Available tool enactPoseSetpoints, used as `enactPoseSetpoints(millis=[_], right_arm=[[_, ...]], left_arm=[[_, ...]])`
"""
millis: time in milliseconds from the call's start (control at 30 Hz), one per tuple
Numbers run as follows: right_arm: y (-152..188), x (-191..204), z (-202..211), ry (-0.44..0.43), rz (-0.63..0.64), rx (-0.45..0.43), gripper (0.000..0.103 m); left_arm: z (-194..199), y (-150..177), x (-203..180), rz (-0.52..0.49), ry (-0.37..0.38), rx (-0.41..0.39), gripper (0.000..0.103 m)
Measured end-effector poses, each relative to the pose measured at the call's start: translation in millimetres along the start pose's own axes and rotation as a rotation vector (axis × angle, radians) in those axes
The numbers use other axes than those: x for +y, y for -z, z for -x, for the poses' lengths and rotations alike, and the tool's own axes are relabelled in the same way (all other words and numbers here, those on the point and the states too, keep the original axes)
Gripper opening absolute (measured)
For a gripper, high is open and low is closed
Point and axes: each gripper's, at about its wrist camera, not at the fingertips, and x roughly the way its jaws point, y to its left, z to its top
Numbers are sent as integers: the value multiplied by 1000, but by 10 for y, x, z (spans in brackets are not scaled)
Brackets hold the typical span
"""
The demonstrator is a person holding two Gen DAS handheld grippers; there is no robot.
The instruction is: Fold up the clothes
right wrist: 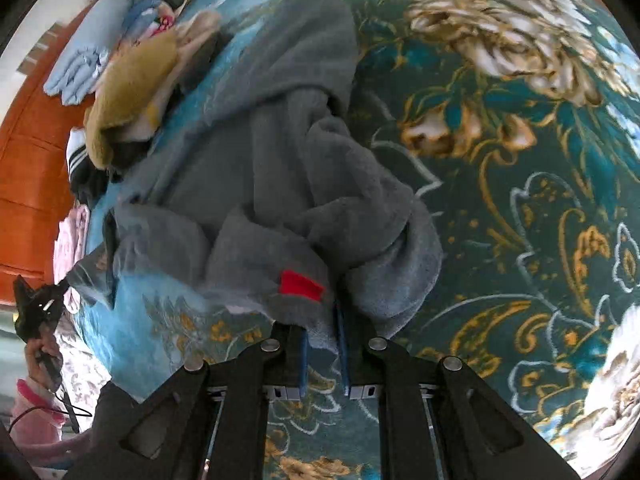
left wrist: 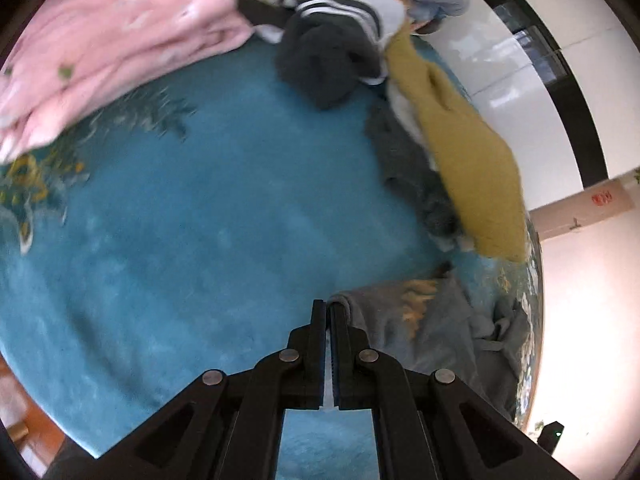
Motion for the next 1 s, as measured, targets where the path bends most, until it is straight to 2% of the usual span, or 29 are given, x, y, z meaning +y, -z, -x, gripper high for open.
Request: enactPoseSetpoints(millis=[67,133,200,233,267,300,367,467,567,633,700,767,800,833,867,933,1000], right_arm=[[24,-40,-136,15,-5,45,14],[-47,67,-35,43,52,25,15],[-111,183,73,69,109,2,25],[-143,241,127,82,138,-10,40],[-175,299,181,95,167,-21,48],[-207,357,235,108,196,-33,55],[-268,471,328,125,243,-61,57],[-369,617,292,85,226,-101,57],[-425,732,96,4,173,-81,57],[-392,804,-43,-20,166,-52,57],[-345,856,-155,-33,169,-23,57],[-292,847,-203,-28,177,-2,57],[-276,822,-201,-20,175,2,57],[-269,778,-202,-12,165,5,57],[-271,722,-195,-6,149,6,57],[-281,606,-175,1,115,7,57],[-308,519,-168,0,78,2,57]], left_arm=[[65,-32,-5,15,1,-17,3],[167,-100,-23,23,-15,-55,4],[259,-151,-26,40,-34,-72,23],[305,-159,-22,50,-52,-76,42],[374,-156,-55,40,-79,-91,47],[416,-135,-122,6,-88,-101,47],[459,-36,-335,-102,-105,-103,49],[186,239,-829,-334,-148,-29,56],[-300,629,-1293,-613,-236,66,56],[-569,825,-1442,-739,-290,108,56],[-863,974,-1527,-851,-383,144,56],[-1021,1035,-1539,-935,-469,146,54],[-1076,1045,-1537,-972,-512,144,49],[-1132,1055,-1535,-1008,-555,141,29],[-1124,1031,-1520,-1018,-573,133,18],[-1051,969,-1512,-1011,-582,97,12],[-841,863,-1469,-1014,-603,17,11]])
